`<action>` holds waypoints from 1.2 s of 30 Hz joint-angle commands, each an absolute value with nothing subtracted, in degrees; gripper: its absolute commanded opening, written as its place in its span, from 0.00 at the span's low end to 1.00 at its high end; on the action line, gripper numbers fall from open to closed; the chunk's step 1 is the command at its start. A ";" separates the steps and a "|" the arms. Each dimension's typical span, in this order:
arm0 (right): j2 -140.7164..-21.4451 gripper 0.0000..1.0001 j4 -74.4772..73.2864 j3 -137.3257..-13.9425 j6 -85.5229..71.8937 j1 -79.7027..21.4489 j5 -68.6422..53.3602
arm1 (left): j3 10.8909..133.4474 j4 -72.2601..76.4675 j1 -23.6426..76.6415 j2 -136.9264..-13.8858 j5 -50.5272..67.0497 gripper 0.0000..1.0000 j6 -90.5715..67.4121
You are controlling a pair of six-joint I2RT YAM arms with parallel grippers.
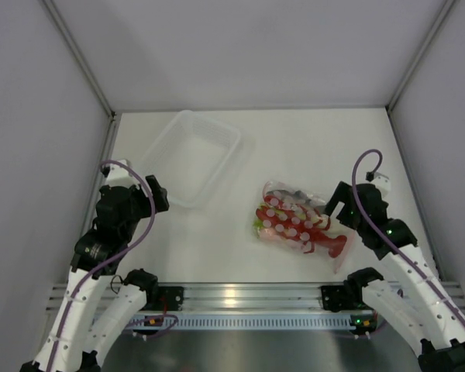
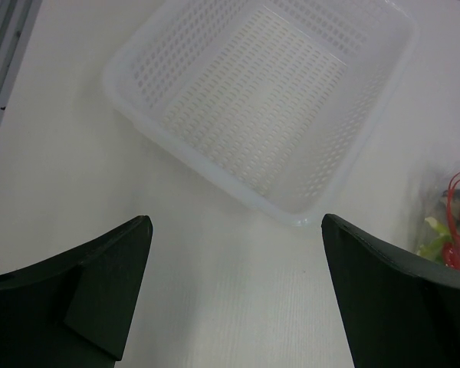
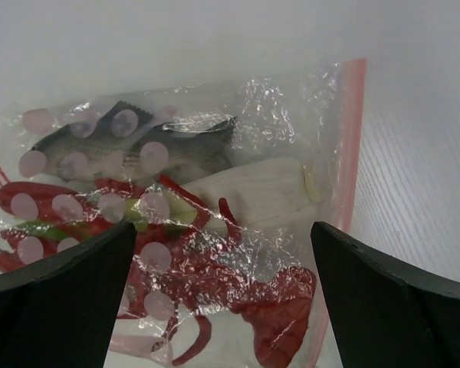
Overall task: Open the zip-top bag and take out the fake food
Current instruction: Pick up the zipper food storage bag at the center of the board.
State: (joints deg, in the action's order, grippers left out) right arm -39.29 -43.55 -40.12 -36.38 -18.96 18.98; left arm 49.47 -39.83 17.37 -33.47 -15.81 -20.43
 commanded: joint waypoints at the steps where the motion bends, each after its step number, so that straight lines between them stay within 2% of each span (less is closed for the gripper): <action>1: -38.94 0.99 -35.43 -35.44 -44.99 -19.42 21.08 | 49.31 -36.56 17.75 -32.70 -15.21 0.98 -20.65; 8: -40.60 0.99 -31.29 -23.92 -54.82 -17.14 26.54 | 49.13 -36.56 18.37 -32.52 -15.03 0.98 -20.57; 13: -41.13 0.98 -25.15 -18.03 -58.27 -16.61 24.71 | 49.13 -36.65 19.07 -32.61 -15.03 0.98 -20.57; 14: -42.18 0.95 -22.87 -16.63 -58.36 -16.52 23.91 | 49.22 -36.65 19.16 -32.52 -14.94 0.98 -20.48; 15: -43.23 0.83 -20.59 -15.65 -58.01 -16.52 22.34 | 49.13 -36.65 19.16 -32.61 -14.94 0.98 -20.48; 19: -43.24 0.55 -16.62 -13.72 -55.64 -16.44 20.48 | 49.04 -36.74 19.34 -32.43 -15.29 0.98 -20.48; 23: -41.31 0.34 -14.77 -14.32 -49.94 -16.52 20.22 | 49.13 -36.65 19.34 -33.05 -15.20 0.98 -20.48; 26: -41.57 0.27 -13.98 -16.25 -44.50 -16.61 19.78 | 49.13 -36.65 19.25 -33.92 -15.12 0.98 -20.39; 29: -43.24 0.07 -12.49 -19.94 -37.55 -16.61 16.53 | 49.31 -36.56 19.25 -34.63 -15.12 0.98 -20.39; 31: -44.91 0.01 -11.34 -21.26 -32.54 -16.70 13.47 | 49.31 -36.56 19.25 -35.15 -14.42 0.98 -20.39; 36: -47.19 0.00 -9.41 -25.92 -23.93 -17.49 8.62 | 50.01 -36.56 19.25 -36.91 -13.36 0.98 -20.48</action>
State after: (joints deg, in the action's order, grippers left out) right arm -46.28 -11.68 -22.28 -33.50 -17.15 12.43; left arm 49.34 -39.81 19.09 -35.97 -14.41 -20.45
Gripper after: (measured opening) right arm 0.289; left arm 0.982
